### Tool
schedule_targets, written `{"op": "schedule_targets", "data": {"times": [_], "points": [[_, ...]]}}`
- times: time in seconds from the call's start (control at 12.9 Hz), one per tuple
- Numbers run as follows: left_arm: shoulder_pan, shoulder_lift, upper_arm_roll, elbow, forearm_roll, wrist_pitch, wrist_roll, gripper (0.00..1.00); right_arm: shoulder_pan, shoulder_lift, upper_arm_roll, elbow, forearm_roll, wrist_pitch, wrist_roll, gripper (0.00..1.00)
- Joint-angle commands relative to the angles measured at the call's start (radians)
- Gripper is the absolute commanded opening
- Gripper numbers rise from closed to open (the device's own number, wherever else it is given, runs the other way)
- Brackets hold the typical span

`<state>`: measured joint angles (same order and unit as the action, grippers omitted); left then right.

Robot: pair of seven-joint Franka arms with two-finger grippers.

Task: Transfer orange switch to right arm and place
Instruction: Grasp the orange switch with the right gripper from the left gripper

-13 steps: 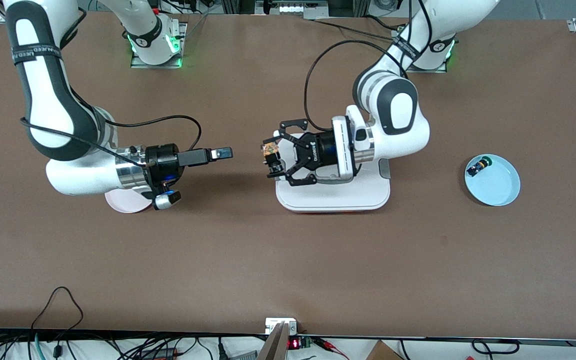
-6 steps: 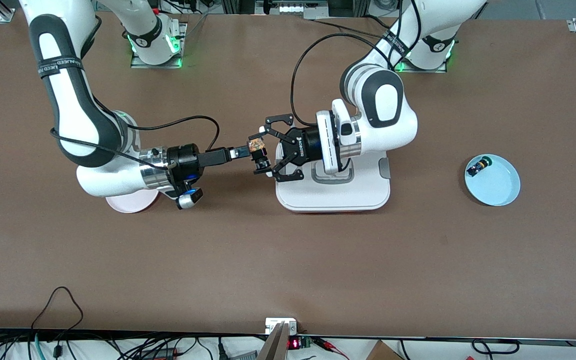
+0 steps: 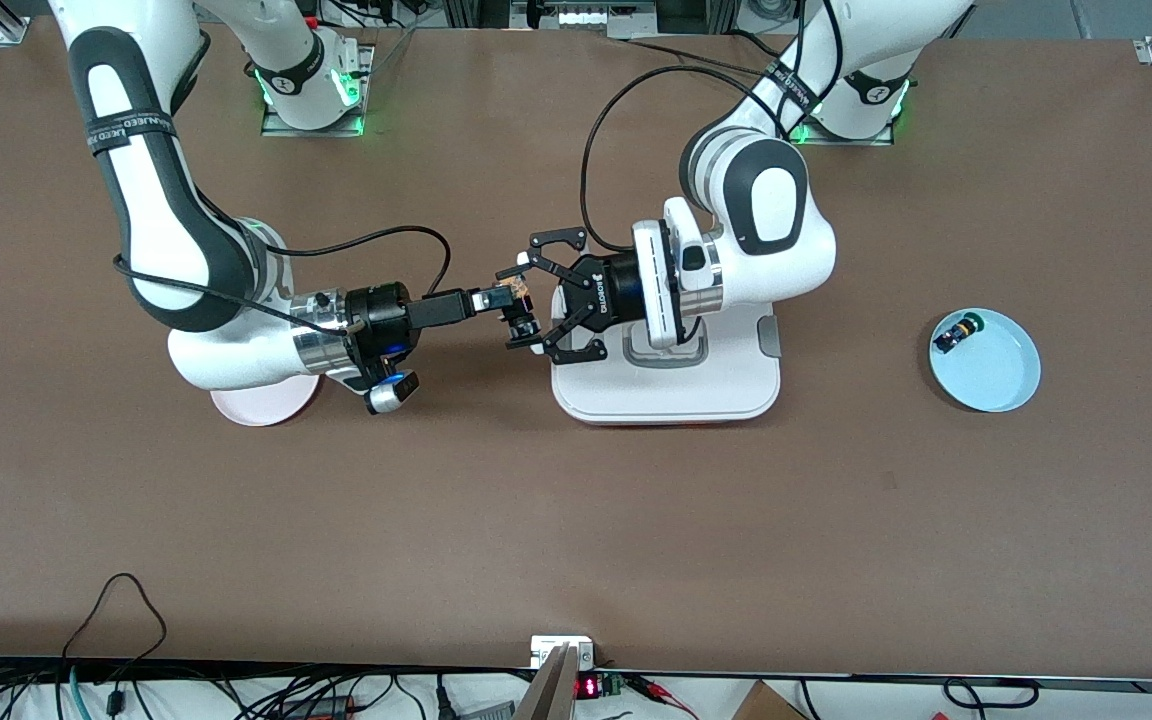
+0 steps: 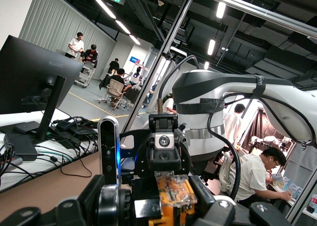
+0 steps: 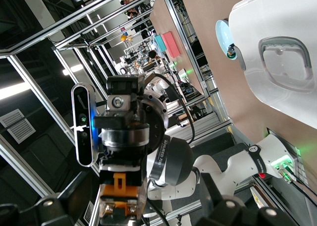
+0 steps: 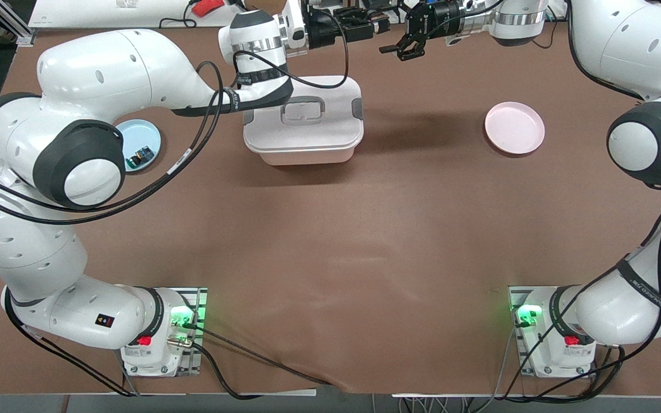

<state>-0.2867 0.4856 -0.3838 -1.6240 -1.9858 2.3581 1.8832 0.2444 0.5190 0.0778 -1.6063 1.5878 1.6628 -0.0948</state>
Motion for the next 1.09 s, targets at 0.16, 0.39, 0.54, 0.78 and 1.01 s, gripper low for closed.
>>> {"op": "schedule_targets", "data": {"times": [0.16, 0.39, 0.54, 0.78, 1.01], "points": [[-0.008, 0.015, -0.004, 0.033, -0.024, 0.018, -0.010, 0.00, 0.009, 0.006, -0.006, 0.014, 0.029, 0.003, -0.003, 0.53], [-0.008, 0.015, -0.004, 0.032, -0.024, 0.018, -0.012, 0.00, 0.010, 0.006, -0.006, 0.019, 0.031, 0.003, -0.006, 0.38], [-0.008, 0.013, -0.004, 0.032, -0.024, 0.018, -0.012, 0.00, 0.010, 0.006, -0.007, 0.020, 0.028, 0.002, -0.013, 0.31], [-0.006, 0.011, -0.004, 0.032, -0.022, 0.018, -0.022, 0.02, 0.009, 0.006, -0.009, 0.022, 0.026, -0.003, -0.017, 0.28], [-0.002, 0.005, -0.003, 0.032, -0.022, 0.018, -0.023, 0.37, 0.009, 0.006, -0.009, 0.022, 0.024, -0.003, -0.017, 0.27]]}}
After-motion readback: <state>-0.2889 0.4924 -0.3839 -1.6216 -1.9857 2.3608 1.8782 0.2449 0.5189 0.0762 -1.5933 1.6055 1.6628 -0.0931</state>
